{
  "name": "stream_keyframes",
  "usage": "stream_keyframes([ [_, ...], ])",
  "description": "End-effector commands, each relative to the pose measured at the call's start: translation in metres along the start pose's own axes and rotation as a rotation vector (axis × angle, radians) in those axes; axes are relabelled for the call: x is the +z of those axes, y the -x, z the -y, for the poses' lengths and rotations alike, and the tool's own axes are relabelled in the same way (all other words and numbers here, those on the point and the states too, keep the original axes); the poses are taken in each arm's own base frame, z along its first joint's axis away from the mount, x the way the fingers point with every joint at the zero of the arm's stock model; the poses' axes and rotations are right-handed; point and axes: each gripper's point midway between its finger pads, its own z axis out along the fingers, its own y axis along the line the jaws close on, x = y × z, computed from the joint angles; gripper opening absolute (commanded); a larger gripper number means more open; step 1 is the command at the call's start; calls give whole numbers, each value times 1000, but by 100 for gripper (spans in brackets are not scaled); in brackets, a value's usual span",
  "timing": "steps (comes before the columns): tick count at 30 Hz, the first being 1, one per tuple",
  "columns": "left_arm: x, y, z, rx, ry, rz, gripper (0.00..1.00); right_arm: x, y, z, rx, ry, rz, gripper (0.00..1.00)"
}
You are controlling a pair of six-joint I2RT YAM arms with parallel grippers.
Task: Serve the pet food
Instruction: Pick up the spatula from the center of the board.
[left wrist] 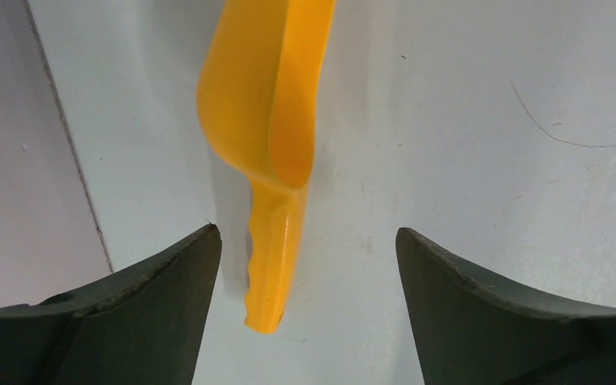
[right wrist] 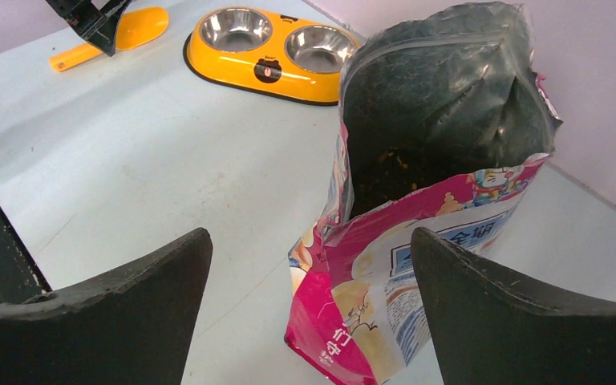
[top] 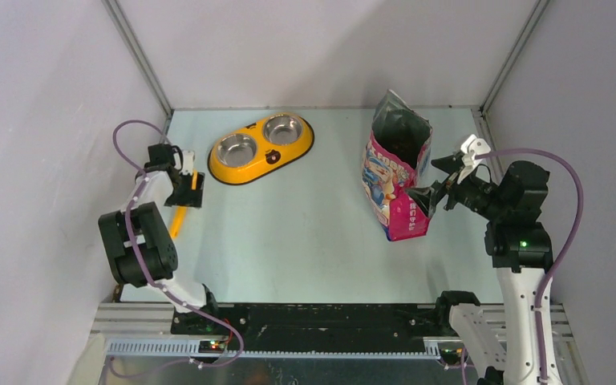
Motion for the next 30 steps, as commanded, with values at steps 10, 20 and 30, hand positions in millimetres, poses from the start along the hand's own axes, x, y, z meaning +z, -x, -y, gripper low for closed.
stream_keyframes([
  [10,25,4,-8,-69,-55,-19,79,-5,10,-2,-23,8,58,96],
  [20,37,-3,-9,-101,-93,-62,26,-3,9,-4,-19,26,56,96],
  [30,-5,12,0,-86,-131,57,0,3,17,-8,-14,41,80,95],
])
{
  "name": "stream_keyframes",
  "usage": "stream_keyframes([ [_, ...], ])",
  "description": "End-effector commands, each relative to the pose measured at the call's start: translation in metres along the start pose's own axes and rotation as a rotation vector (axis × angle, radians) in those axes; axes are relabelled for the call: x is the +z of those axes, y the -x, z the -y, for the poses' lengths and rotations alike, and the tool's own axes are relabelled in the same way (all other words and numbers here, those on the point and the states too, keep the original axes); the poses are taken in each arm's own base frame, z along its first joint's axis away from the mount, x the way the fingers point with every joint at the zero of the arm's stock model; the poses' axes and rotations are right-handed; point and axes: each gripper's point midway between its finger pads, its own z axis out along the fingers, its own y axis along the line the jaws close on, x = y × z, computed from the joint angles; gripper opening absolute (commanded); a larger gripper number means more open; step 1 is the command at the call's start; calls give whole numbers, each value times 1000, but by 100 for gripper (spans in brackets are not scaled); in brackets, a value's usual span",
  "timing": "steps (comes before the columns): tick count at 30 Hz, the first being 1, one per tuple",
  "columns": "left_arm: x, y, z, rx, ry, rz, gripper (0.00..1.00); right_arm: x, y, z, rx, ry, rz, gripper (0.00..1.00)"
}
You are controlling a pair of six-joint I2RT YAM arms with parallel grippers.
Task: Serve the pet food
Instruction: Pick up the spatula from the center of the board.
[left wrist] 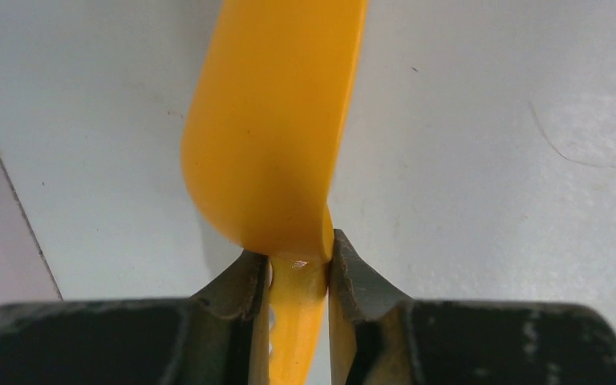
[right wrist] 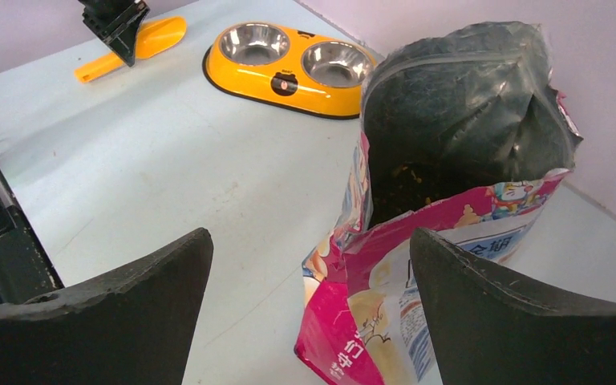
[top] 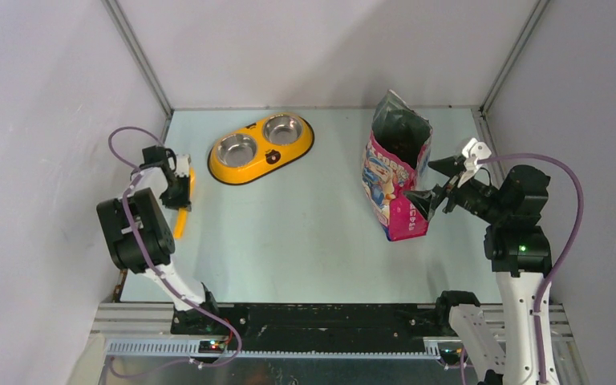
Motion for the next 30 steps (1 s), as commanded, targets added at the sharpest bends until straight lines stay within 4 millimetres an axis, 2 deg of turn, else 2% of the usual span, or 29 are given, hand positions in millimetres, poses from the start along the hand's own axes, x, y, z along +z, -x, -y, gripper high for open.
stream_keyframes([
  [1,-46,20,14,24,-57,147,0,4,19,-2,-21,12,60,95],
  [3,-75,27,28,83,-90,226,0,7,22,-5,-24,31,72,95],
  [6,-104,28,54,191,-159,297,0,10,24,-8,-21,60,63,94],
  [8,-125,26,76,275,-205,340,0,14,26,-17,-29,122,47,94],
  [13,-178,8,143,504,-359,418,0,24,23,-48,-97,309,-7,93],
  [14,-189,3,162,563,-415,431,0,27,19,-61,-138,358,-19,93],
  [19,-242,-21,231,784,-645,529,0,42,0,-84,-253,468,-79,94],
  [20,-248,-32,246,837,-698,516,0,47,-5,-88,-260,497,-91,94],
  [23,-263,-52,273,970,-826,487,0,58,-11,-99,-276,558,-100,94],
  [26,-258,-75,289,1046,-944,364,0,69,-13,-106,-317,602,-68,94],
  [27,-261,-78,294,1075,-984,363,0,73,-7,-109,-337,611,-26,95],
  [28,-257,-84,296,1073,-1016,306,0,76,-10,-110,-338,617,-13,96],
  [29,-262,-85,300,1086,-1055,311,0,82,0,-111,-347,611,37,97],
  [30,-262,-90,303,1075,-1101,269,0,86,-5,-112,-333,613,39,97],
])
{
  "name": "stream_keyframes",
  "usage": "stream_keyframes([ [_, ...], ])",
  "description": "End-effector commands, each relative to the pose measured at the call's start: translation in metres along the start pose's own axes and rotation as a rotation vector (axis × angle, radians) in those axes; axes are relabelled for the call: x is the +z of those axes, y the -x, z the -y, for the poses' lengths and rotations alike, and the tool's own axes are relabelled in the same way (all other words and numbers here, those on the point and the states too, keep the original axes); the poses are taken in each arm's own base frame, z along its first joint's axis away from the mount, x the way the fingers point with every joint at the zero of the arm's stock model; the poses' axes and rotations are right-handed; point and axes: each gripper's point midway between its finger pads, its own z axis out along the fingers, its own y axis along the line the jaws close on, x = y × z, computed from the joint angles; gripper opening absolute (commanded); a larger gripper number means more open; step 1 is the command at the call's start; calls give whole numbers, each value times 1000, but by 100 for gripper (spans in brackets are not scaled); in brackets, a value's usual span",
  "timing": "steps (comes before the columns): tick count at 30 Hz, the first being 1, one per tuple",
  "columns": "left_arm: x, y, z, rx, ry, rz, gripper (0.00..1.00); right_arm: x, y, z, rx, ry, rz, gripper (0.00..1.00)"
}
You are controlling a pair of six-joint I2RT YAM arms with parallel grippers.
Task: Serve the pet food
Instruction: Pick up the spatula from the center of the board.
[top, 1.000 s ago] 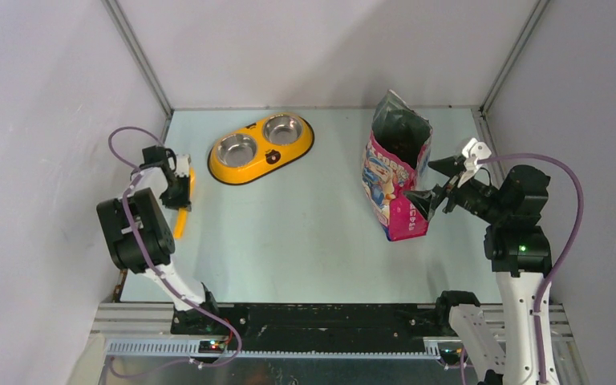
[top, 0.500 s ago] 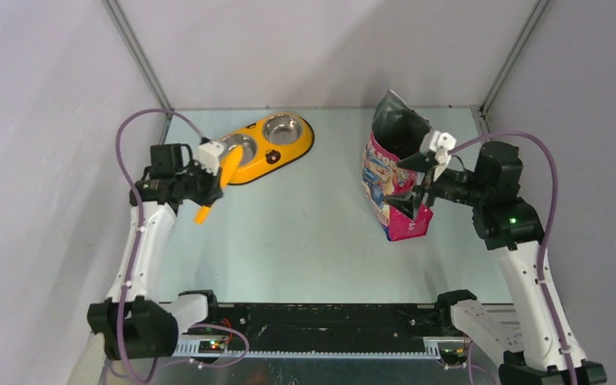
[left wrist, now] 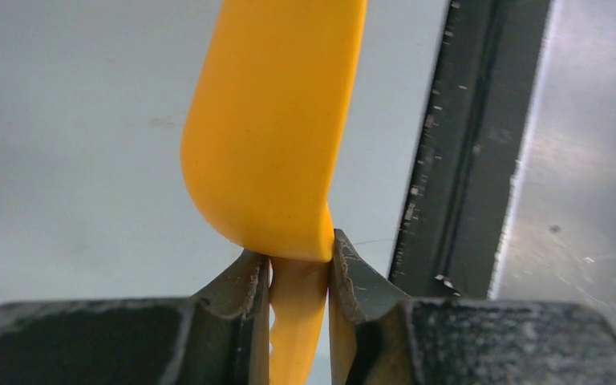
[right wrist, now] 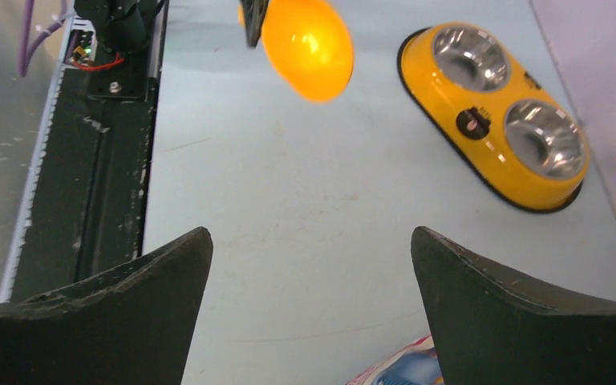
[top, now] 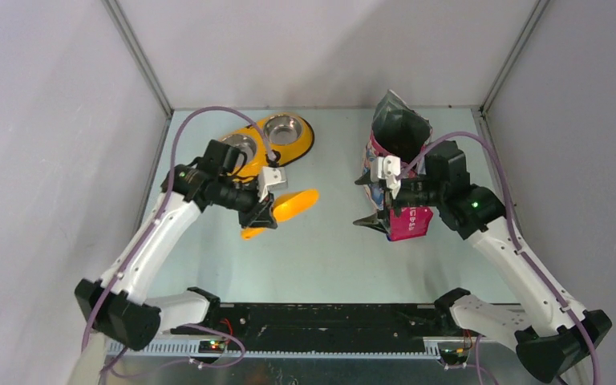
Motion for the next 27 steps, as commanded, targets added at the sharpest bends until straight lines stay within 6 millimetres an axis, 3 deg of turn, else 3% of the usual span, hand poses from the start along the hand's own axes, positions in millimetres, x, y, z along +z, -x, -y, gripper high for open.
stream_keyframes([
  [1,7,6,32,5,-236,15,0,13,32,14,-124,-27,145,97],
  [6,17,7,35,-20,-255,28,0,40,26,27,-34,-47,158,95],
  [10,27,1,38,1,-245,7,0,60,21,22,6,-38,143,94],
  [17,36,-4,40,1,-261,-30,0,75,12,9,39,17,113,91],
  [23,41,-6,41,-2,-273,-46,0,89,-4,2,26,30,50,84],
  [27,44,-8,40,-12,-275,-51,0,99,-7,0,15,10,26,72],
])
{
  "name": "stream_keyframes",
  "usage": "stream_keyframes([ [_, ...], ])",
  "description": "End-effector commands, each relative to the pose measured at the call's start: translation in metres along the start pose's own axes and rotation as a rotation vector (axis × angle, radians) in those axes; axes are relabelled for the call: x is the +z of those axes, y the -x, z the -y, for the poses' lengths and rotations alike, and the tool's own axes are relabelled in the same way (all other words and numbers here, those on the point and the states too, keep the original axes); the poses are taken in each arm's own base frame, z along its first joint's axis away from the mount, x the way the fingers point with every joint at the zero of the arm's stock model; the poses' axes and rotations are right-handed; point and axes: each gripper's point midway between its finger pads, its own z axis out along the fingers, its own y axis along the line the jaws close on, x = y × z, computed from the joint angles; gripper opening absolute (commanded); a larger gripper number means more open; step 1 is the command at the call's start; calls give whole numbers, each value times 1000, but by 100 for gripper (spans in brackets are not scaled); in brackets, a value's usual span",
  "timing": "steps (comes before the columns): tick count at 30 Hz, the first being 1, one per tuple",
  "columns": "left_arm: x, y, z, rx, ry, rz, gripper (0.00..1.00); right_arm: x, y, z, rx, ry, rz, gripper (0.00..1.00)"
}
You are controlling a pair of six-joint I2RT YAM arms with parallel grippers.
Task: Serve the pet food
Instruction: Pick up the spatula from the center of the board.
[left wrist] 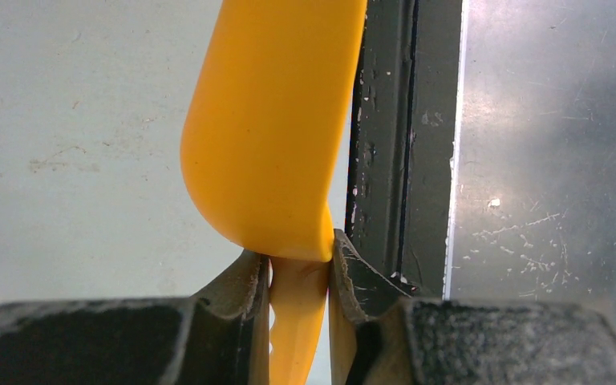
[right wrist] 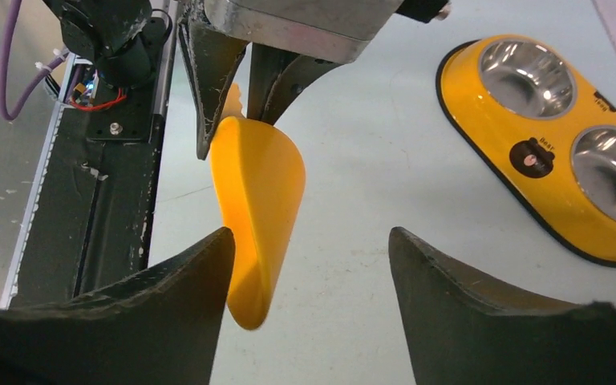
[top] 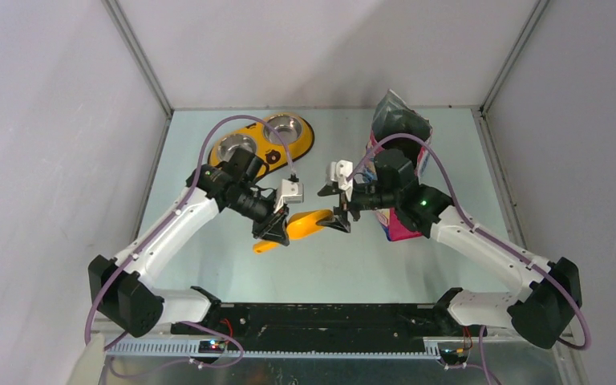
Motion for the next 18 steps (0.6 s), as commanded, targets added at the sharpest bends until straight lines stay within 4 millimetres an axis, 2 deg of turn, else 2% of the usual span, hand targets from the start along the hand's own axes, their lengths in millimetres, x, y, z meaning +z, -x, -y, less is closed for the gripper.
stream_keyframes([
  [1,3,3,-1,2,0,13,0,9,1,6,-42,-49,-16,65],
  [5,4,3,-2,-7,3,12,0,14,-1,7,-51,-80,-35,47],
  [9,5,2,-4,-12,9,9,1,15,0,11,-59,-109,-41,37],
  [12,6,1,-5,-15,11,7,5,14,1,11,-62,-119,-43,25],
  [15,5,2,-5,-15,14,10,13,13,0,14,-61,-136,-49,12],
  [16,5,2,-5,-15,15,11,21,12,1,14,-63,-140,-49,6],
  [18,4,3,-5,-12,20,13,29,10,1,17,-65,-155,-51,0],
])
